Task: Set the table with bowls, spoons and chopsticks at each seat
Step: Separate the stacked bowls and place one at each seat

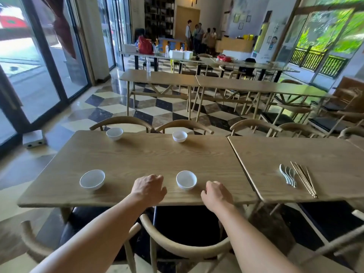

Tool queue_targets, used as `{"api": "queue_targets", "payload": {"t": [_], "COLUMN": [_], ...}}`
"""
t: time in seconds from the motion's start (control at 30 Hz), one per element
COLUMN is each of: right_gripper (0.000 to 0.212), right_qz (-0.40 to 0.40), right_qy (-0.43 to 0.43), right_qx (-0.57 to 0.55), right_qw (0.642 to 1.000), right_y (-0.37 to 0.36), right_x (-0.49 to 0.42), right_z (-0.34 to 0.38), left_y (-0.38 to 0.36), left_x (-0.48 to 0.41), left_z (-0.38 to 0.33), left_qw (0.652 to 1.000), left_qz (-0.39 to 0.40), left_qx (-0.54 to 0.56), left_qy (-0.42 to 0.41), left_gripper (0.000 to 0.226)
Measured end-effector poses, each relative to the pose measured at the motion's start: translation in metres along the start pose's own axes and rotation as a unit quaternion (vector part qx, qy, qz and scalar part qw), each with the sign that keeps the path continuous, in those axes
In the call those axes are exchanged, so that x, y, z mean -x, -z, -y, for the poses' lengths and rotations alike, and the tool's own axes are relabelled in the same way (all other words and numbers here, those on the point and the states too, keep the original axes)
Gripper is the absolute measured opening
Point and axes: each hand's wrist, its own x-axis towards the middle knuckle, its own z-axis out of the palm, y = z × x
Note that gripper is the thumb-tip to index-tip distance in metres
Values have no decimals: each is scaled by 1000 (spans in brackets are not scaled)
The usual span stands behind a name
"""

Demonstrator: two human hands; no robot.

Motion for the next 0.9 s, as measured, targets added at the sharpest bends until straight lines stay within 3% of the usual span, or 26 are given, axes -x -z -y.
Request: {"api": "queue_targets", "payload": {"t": [0.13, 0.47, 0.7, 0.9], "right_gripper": [16, 18, 18, 20], "right_qz": [-1, -9, -27, -28], "right_qy": [-13, 11, 17, -51], "right_qx": [16, -40, -49, -46], "right_qw": [1000, 999, 998, 997], "right_y": [-1, -6, 15, 43], "right_x": [5, -3, -1, 15], "right_z": [-12, -59, -172, -292], "left_y": [-3, 6, 9, -4], "left_x": [-2, -1, -18, -45], "left_z": [-9, -65, -186, -314], "left_qw": [1000, 998, 996, 997], "left_qz": [3, 40, 57, 65], "left_qx": [-16, -44, -35, -21], "left_qy": [-23, 34, 51, -43], "left_gripper": [41, 41, 40, 39]}}
